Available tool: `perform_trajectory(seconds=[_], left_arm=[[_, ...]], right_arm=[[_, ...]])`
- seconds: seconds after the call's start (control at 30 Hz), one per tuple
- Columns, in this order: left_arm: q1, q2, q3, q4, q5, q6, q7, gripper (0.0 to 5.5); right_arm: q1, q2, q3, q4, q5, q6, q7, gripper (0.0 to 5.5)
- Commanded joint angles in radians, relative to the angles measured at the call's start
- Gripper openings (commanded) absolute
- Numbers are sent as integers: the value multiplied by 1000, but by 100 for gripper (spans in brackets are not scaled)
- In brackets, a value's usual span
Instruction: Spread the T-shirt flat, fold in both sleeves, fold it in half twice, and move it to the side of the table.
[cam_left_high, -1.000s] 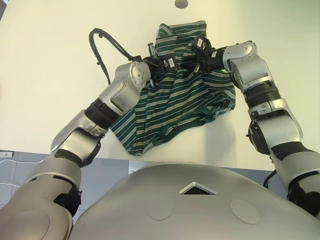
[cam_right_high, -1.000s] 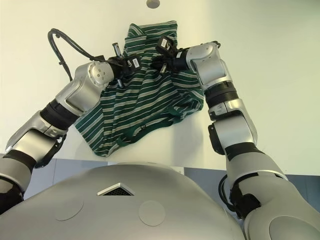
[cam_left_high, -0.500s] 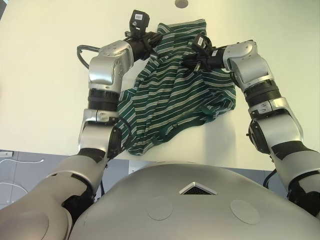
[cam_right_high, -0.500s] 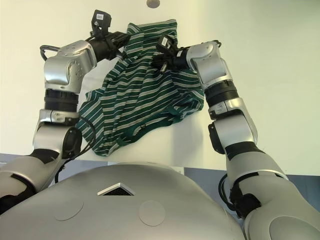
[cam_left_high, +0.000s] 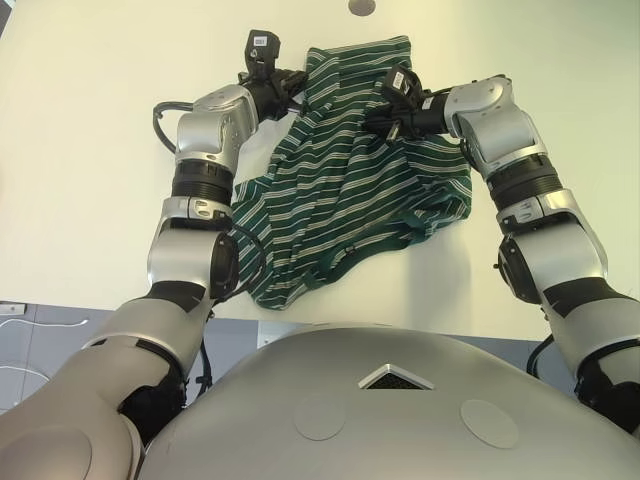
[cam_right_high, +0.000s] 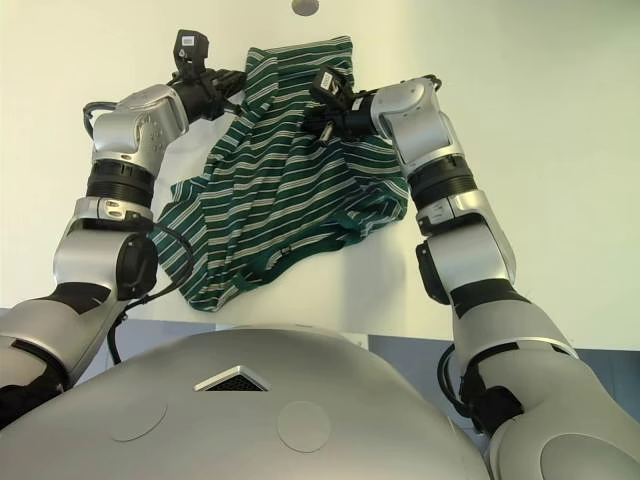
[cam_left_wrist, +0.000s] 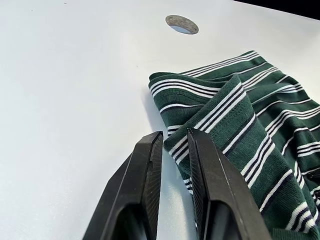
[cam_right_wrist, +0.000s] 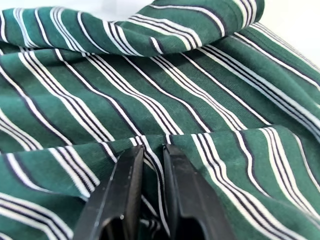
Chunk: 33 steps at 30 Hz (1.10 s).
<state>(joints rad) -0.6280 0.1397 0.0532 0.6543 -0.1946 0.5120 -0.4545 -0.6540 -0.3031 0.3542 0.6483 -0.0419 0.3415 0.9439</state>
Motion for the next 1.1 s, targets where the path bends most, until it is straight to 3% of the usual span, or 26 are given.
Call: perform_trajectory(seconds=[0.03,0.13,0.3,0.5,0.63,0.77,0.93,1.03,1.1], left_arm=[[29,0,0,-19,-8,15,-10,89],[30,-7,-1,-21,-21,36,-27,89],[32,-6,7,-26,-30,19,-28,3],[-3,90,32,-5,19,-89,22,3],[-118,203,14,199,115,-229,68,3],[-233,223,-49,464,233,-379,150,3],[-270,217,-57,593,274,-440,171,3],[-264,217,-33,587,260,-474,159,72],[-234,251,-51,541,287,-519,162,75]], right_arm=[[43,-16,33,46,-53,28,-17,76],[40,-17,35,55,-54,23,-20,76],[42,-17,36,58,-56,18,-24,76],[43,-23,41,58,-59,18,-19,76],[31,-15,14,77,-52,22,-72,76],[-17,-2,-57,125,-23,19,-159,76],[-56,17,-180,61,82,47,-154,76],[-46,3,-280,-68,213,179,-94,141],[-1,-72,-308,-188,250,245,-51,160]])
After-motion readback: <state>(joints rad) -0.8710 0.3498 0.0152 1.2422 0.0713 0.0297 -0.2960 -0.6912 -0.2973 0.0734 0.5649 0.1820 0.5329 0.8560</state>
